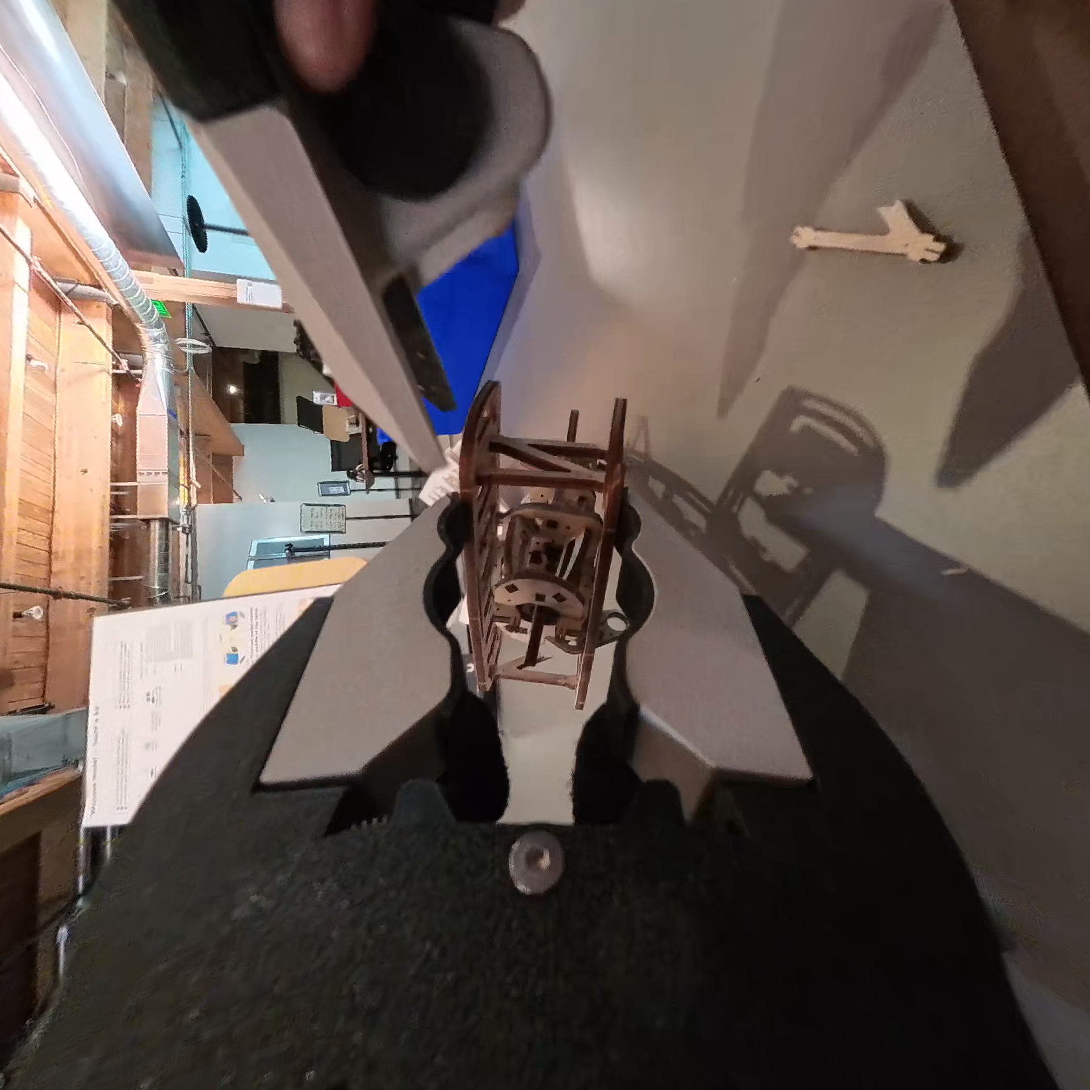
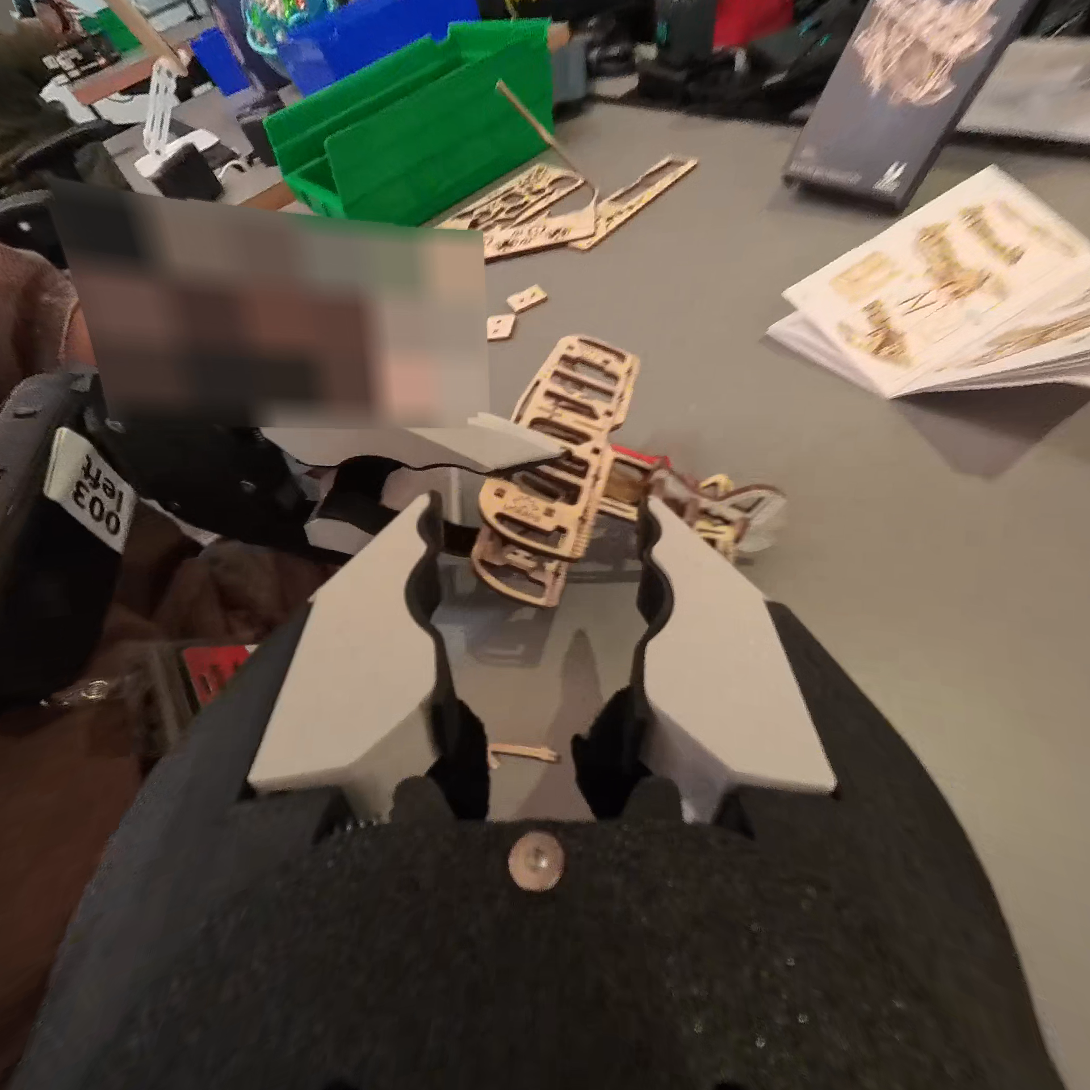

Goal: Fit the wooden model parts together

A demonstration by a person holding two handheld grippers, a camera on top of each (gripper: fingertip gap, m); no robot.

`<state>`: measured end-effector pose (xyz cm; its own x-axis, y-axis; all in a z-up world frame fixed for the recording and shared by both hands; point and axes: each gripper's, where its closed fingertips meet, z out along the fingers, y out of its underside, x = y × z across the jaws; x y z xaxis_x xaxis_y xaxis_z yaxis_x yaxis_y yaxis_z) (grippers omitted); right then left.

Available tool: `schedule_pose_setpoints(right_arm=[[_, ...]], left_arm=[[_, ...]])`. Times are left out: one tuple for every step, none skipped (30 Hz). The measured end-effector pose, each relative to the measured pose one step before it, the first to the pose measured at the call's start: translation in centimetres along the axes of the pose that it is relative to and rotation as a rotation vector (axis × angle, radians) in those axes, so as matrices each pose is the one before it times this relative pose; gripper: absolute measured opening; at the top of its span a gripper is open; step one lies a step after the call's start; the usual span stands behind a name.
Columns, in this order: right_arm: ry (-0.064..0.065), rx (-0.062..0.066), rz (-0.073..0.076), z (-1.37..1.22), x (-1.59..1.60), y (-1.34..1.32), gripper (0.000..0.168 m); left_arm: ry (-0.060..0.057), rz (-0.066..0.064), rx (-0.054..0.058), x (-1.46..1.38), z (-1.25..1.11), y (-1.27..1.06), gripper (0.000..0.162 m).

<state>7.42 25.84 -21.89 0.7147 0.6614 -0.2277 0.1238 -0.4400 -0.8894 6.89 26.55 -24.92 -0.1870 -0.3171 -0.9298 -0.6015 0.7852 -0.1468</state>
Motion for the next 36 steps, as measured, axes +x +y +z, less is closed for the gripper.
schedule_pose_setpoints(right_arm=[[-0.0078,-0.0167,0.0078,0.544,-0.242,0.417,0.065],[0.014,-0.0117,0.0016,0.484,0.041,0.279,0.064],[0.013,-0.0054,0.0006,0.431,-0.003,0.148,0.063],[0.0203,-0.007,0.0048,0.391,0.141,0.137,0.057],[0.034,-0.0105,0.0039,0.284,0.364,0.155,0.052],[0.0309,-0.0153,-0.0116,0.122,0.303,0.215,0.045],[0.0098,-0.0251,-0.0315,0.102,0.044,0.348,0.044],[0.013,-0.0252,-0.0399,0.012,0.163,0.363,0.044],[0.0192,-0.0215,-0.0337,-0.064,0.306,0.342,0.044],[0.0073,-0.0187,-0.0293,-0.093,0.209,0.37,0.044],[-0.0093,-0.0162,-0.0236,-0.07,0.012,0.401,0.045],[-0.0132,-0.0104,-0.02,-0.07,-0.04,0.375,0.045],[-0.0111,-0.0062,-0.0205,-0.067,-0.023,0.35,0.045],[-0.0094,-0.007,-0.0189,-0.071,-0.001,0.36,0.044],[-0.0134,-0.0086,-0.0117,-0.057,-0.057,0.365,0.045],[-0.021,-0.0058,-0.0118,-0.037,-0.159,0.315,0.045],[-0.0226,0.0003,-0.0098,-0.034,-0.213,0.248,0.045],[-0.0256,0.0058,-0.0071,-0.015,-0.258,0.183,0.045],[-0.0237,0.0058,-0.0023,-0.01,-0.211,0.2,0.046],[-0.0164,0.0042,0.0057,-0.01,-0.066,0.183,0.046],[-0.0225,0.0117,0.0109,-0.039,-0.151,0.002,0.049],[-0.0186,0.0214,0.0174,-0.109,-0.136,-0.184,0.053],[-0.0059,0.0266,0.017,-0.225,0.013,-0.321,0.056],[0.0012,0.0303,0.0133,-0.338,0.08,-0.411,0.06],[0.0102,0.0318,0.0091,-0.41,0.165,-0.485,0.056],[0.0191,0.031,0.0118,-0.439,0.242,-0.544,0.052],[0.0188,0.0297,0.0092,-0.392,0.226,-0.578,0.048],[0.0114,0.0266,0.0075,-0.225,0.047,-0.549,0.035],[0.0161,0.0119,0.0071,-0.004,0.051,-0.276,0.023],[0.0293,-0.0093,0.0089,0.218,0.187,0.08,0.01],[0.0393,-0.0272,0.0018,0.328,0.28,0.367,0.0],[0.0377,-0.0203,-0.0121,0.358,0.278,0.242,0.0],[0.0098,-0.0109,-0.0184,0.354,-0.131,0.037,0.0],[0.003,-0.011,-0.0105,0.286,-0.231,-0.112,0.0],[0.0146,-0.0112,0.0067,0.259,-0.023,-0.182,0.0],[0.0081,-0.0138,0.0123,0.272,-0.017,-0.109,0.0]], left_arm=[[-0.0043,-0.0095,-0.0155,-0.018,0.176,0.063,0.047],[-0.0008,-0.0119,-0.012,-0.014,0.168,0.004,0.047],[-0.0009,-0.0124,-0.0022,-0.042,0.107,-0.11,0.048],[-0.0001,-0.0116,-0.0014,-0.013,0.101,-0.157,0.048],[0.0009,-0.0017,-0.0054,0.078,0.099,-0.121,0.048],[0.0054,0.0008,-0.0013,0.202,0.07,-0.14,0.054],[0.0274,-0.0062,-0.0049,0.538,0.13,0.005,0.06],[0.0521,-0.0108,-0.0157,0.925,0.166,0.201,0.066],[0.0314,-0.0074,-0.0245,0.666,0.088,0.385,0.071],[0.0208,-0.0026,-0.0181,0.462,-0.056,0.369,0.08],[0.0204,-0.0222,-0.0015,0.34,-0.243,0.217,0.077],[0.0312,-0.0429,0.0032,0.36,-0.411,0.187,0.076],[0.0405,-0.0538,0.0082,0.395,-0.501,0.159,0.075],[0.0445,-0.0669,0.0191,0.34,-0.555,0.056,0.073],[0.0463,-0.0758,0.0282,0.185,-0.575,-0.012,0.072],[0.0299,-0.0829,0.0326,-0.277,-0.569,-0.061,0.071],[0.0377,-0.0948,0.0414,-0.422,-0.508,-0.235,0.068],[0.0566,-0.1035,0.0439,-0.396,-0.331,-0.364,0.068],[0.0635,-0.0999,0.0352,-0.455,-0.106,-0.35,0.07],[0.0722,-0.0857,0.0296,-0.404,0.031,-0.312,0.075],[0.084,-0.0642,0.0297,-0.202,0.068,-0.343,0.078],[0.0637,-0.0387,0.0361,-0.4,-0.052,-0.48,0.073],[0.0455,-0.0179,0.0512,-0.424,-0.166,-0.644,0.071],[0.0446,-0.0107,0.0397,-0.25,-0.144,-0.476,0.067],[0.0448,-0.008,0.0189,-0.169,-0.035,-0.183,0.062],[0.0491,0.0013,0.0023,0.028,0.12,0.069,0.062],[0.0319,0.0108,-0.017,-0.147,0.238,0.376,0.059],[0.0133,0.0187,-0.0228,-0.315,0.293,0.459,0.059],[0.0211,0.0182,-0.0161,-0.125,0.322,0.366,0.059],[0.0105,0.0119,-0.015,-0.268,0.297,0.342,0.059],[0.0069,0.009,-0.0087,-0.293,0.263,0.268,0.059],[0.0303,0.0045,0.0019,0.119,0.209,0.132,0.058],[0.0193,-0.0019,0.0019,-0.01,0.16,0.136,0.056],[0.0037,0.0047,0.0124,-0.131,0.028,-0.049,0.056],[0.0044,0.0124,0.0047,-0.017,-0.011,0.058,0.055],[0.0036,0.0055,0.0047,-0.02,-0.038,0.012,0.055]])
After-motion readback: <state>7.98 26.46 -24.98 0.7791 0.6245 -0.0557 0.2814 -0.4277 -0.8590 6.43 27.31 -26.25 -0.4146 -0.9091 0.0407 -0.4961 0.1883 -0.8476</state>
